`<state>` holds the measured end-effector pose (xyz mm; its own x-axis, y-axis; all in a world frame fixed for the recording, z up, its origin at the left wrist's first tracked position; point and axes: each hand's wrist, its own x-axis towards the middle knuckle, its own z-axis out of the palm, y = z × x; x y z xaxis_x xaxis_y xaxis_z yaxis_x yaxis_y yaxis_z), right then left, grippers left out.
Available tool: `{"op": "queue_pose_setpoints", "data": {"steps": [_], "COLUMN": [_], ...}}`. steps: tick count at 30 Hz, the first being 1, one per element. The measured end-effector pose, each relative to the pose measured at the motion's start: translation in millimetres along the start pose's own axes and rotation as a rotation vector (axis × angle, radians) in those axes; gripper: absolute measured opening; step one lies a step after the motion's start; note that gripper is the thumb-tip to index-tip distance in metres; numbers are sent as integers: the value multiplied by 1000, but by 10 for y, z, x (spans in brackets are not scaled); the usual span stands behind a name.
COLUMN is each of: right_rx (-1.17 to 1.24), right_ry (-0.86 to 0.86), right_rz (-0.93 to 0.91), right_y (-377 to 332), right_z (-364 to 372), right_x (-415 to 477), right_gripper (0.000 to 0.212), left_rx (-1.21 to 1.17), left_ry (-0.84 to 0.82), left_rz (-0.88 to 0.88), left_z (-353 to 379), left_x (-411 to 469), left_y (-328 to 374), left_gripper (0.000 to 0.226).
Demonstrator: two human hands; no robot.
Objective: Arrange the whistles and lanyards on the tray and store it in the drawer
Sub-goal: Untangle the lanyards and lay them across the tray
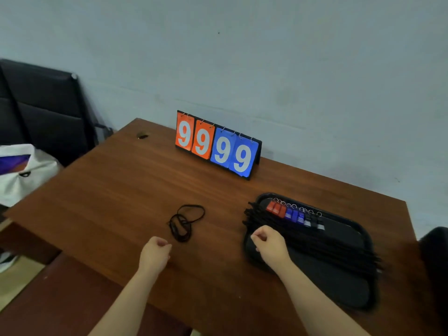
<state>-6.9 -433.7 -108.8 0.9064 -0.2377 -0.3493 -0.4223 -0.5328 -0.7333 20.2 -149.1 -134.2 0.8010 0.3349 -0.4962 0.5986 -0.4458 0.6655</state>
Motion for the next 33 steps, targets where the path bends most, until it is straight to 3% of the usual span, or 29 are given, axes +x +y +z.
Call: {"op": "queue_pose_setpoints", "data": {"steps": [6,9,11,16,22,26,29,33], "right_rx": [-112,-159,-186,-201,-37,166,213,210], "right_ry": [-223,-271,-297,-343,-301,-297,-143,50], "right_rz": [-107,-172,-195,-234,-200,-315,-400,-369], "right_y": [-292,-364,-408,-487,-793,-1144,-1316,-1340], "right_z": [460,602,673,760,688,462,299,30], "right_x": [25,9,-3,-18,-11,-72,-141,-187], "right_gripper": [7,8,8,6,12,20,11,8], "left_rx": [576,848,894,679,-10,-284,-206,-208], "left_ry": [-141,-164,-164,-13,238,100,-15,-124], "left_rz": [392,470,476,553,613,624,764,757], "left_z": [26,77,95,93,-40,-99,-55,61], "left_x": [149,205,212,182,-65,-336,-497,-619], "left_y": [-95,-79,-38,-12,344,743,958,1146], "left_gripper": [65,68,64,51,10,17,27,12]}}
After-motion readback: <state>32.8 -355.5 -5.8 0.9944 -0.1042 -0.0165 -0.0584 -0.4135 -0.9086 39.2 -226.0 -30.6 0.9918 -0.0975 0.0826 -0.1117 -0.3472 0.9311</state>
